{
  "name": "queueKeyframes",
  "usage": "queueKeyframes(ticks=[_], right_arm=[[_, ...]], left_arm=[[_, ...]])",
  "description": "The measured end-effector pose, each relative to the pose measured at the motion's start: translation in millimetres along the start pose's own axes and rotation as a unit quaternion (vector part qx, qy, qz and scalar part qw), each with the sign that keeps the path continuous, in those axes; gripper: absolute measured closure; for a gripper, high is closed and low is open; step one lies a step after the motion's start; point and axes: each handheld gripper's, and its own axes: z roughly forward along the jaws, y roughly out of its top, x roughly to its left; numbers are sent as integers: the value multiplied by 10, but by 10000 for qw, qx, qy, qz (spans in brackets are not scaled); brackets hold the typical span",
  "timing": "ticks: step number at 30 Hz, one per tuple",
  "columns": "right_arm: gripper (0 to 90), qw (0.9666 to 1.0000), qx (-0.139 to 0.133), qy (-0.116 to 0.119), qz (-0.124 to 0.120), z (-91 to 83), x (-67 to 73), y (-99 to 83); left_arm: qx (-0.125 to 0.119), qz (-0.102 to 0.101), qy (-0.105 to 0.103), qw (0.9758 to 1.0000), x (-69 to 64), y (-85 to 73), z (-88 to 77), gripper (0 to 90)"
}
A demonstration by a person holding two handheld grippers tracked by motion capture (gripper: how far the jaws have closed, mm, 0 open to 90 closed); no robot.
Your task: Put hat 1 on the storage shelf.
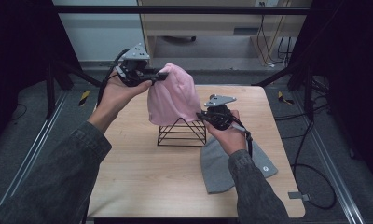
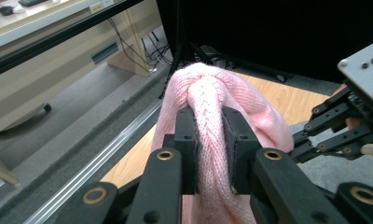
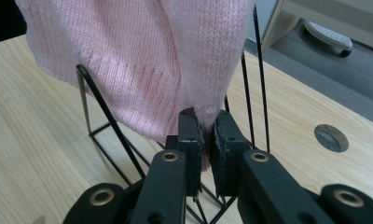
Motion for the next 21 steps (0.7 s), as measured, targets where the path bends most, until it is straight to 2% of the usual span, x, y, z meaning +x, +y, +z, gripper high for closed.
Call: queueKeyframes(ticks=[4, 8, 13, 19, 21], right_arm=[[835, 10000, 29, -6, 14, -7, -7, -44], [834, 9999, 87, -2, 57, -19, -14, -96], [834, 9999, 143, -30, 68, -15, -20, -145], [835, 9998, 189, -16, 73, -4, -24, -200], [835, 9997, 201, 2, 146, 14, -32, -236]], left_arm=[[-35, -49, -91, 9999, -62, 6, 17, 773], [104, 65, -56, 9999, -138, 0, 49, 773], [58, -10, -81, 9999, -141, -65, 86, 772], [90, 25, -112, 9999, -154, -117, 109, 769], [103, -9, -133, 9999, -149, -163, 132, 768]])
